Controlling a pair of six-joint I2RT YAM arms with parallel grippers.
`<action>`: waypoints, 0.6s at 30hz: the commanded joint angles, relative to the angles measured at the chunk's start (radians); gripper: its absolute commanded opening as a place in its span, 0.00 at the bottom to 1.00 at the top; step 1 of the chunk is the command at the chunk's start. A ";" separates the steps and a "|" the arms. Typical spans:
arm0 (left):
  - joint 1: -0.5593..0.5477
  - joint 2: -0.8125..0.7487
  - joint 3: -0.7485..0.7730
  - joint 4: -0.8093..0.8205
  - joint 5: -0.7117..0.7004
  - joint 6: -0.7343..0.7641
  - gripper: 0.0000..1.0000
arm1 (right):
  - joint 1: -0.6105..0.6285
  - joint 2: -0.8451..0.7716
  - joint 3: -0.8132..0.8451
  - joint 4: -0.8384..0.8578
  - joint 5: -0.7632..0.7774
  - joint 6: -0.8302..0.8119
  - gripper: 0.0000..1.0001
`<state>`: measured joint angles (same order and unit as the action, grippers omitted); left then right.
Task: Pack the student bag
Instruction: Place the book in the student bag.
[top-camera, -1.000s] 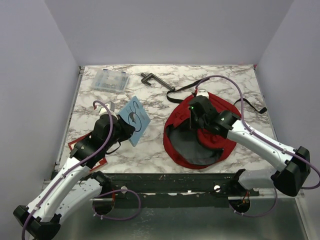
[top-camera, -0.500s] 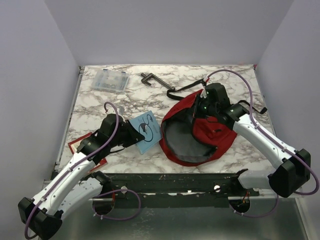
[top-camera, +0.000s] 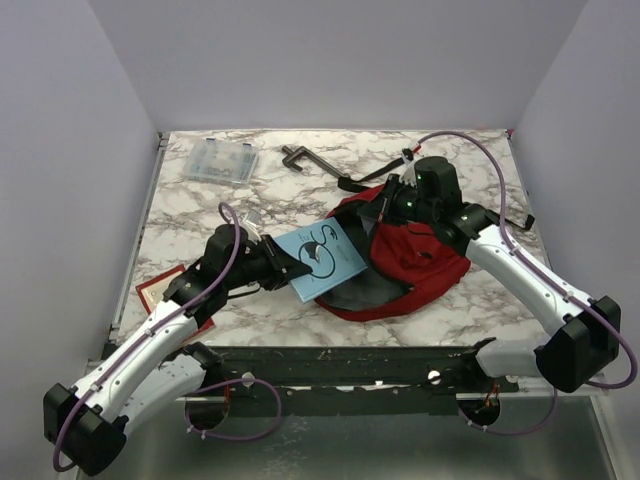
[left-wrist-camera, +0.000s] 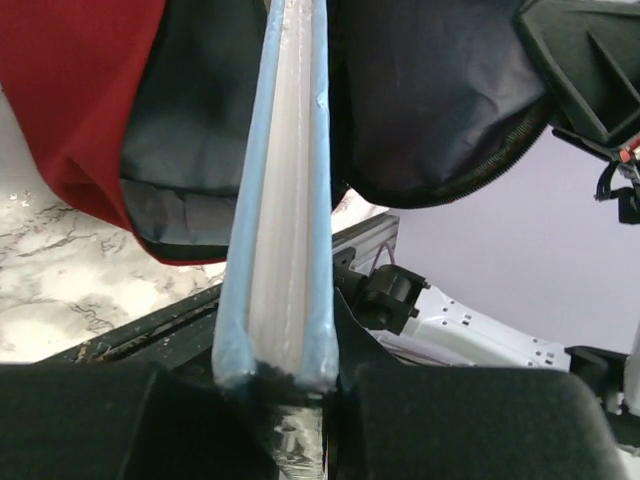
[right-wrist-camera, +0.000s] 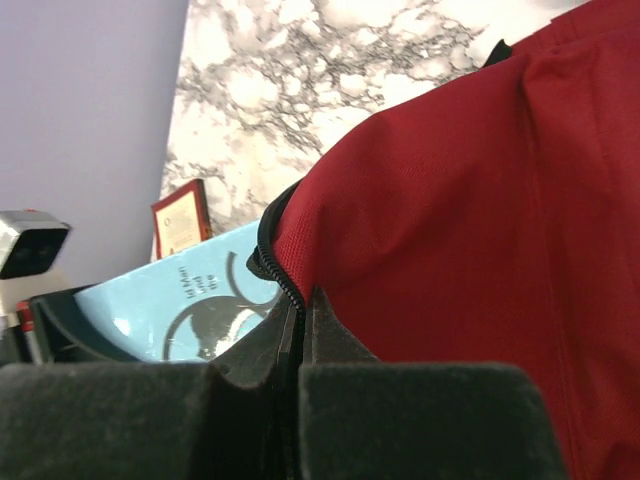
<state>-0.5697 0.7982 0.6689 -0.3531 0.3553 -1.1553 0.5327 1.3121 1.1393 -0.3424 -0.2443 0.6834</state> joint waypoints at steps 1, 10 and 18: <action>-0.015 0.008 0.001 0.142 0.018 -0.097 0.00 | -0.004 -0.053 0.036 0.123 -0.053 0.061 0.01; -0.148 0.189 -0.029 0.384 -0.028 -0.218 0.00 | -0.004 -0.057 0.024 0.154 -0.085 0.090 0.01; -0.229 0.407 0.045 0.632 -0.126 -0.263 0.00 | -0.004 -0.122 -0.017 0.129 -0.073 0.089 0.01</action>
<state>-0.7712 1.1156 0.6258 0.0174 0.2943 -1.3647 0.5278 1.2625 1.1320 -0.2783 -0.2707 0.7498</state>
